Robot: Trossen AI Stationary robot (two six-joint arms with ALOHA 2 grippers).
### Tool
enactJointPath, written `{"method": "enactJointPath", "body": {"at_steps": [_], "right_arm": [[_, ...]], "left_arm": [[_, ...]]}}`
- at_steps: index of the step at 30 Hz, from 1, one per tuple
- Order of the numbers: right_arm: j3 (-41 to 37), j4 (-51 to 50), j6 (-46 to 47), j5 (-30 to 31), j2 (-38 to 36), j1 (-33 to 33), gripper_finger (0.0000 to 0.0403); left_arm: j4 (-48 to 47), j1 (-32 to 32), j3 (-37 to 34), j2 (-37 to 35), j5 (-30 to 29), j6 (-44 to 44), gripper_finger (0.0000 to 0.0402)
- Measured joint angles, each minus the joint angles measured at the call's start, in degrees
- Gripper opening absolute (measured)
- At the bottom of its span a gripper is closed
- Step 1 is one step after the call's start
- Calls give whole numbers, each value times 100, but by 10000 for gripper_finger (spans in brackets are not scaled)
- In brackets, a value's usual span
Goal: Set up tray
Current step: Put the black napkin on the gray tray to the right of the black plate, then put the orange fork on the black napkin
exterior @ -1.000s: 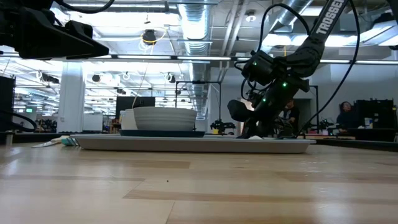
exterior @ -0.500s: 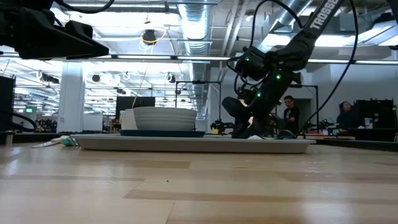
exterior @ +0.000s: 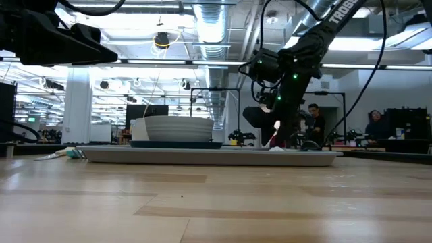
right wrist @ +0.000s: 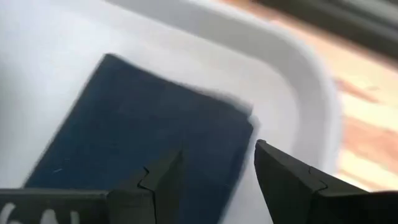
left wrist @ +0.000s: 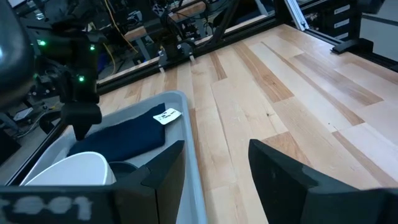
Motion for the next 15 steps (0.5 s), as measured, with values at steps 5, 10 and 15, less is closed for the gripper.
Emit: {"method": "enactJointPath", "body": {"at_steps": [5,10,15], "right_arm": [[246,-995,164,1034,0,46,187],[291,-2267,975,2307,-73,353,187],[298,-3865,2797,3741,-224,1240,187]], "left_arm": [[-3,0,0,0,1,-10,167],[-37,0,0,0,0,-53,167],[-58,0,0,0,3,-146,167]]}}
